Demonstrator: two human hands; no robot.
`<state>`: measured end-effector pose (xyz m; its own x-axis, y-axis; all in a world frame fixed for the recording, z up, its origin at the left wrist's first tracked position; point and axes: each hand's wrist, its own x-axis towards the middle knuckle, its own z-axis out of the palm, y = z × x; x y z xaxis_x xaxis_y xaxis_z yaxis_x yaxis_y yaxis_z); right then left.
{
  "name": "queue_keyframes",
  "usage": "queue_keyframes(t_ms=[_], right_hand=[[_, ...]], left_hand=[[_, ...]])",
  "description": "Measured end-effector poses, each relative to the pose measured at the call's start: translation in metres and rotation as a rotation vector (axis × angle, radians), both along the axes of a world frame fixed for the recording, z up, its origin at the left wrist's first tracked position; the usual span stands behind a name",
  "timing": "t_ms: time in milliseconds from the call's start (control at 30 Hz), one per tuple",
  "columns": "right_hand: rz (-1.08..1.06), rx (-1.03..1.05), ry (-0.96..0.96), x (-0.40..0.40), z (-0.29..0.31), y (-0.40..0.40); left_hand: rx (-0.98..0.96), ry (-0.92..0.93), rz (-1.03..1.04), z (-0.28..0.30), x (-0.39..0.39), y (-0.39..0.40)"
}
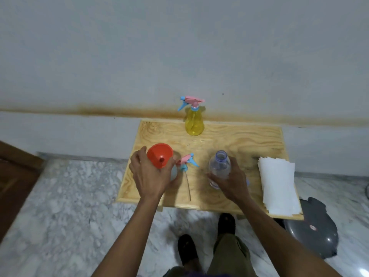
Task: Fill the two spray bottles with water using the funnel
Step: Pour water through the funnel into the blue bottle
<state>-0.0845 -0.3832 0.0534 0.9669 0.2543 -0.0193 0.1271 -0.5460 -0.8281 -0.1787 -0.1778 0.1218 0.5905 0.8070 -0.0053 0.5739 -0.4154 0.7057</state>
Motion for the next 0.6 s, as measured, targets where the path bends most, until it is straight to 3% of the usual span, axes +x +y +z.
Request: queue_keyframes(t_ms=[267, 600], right_hand=[[0.124, -0.012, -0.126, -0.004, 0.045, 0.017], [0.543, -0.069, -0.196, 0.026, 0.067, 0.050]], left_hand=[[-0.086, 0.139, -0.031, -0.010, 0.013, 0.022], [-0.075, 0.091, -0.120, -0.010, 0.017, 0.029]])
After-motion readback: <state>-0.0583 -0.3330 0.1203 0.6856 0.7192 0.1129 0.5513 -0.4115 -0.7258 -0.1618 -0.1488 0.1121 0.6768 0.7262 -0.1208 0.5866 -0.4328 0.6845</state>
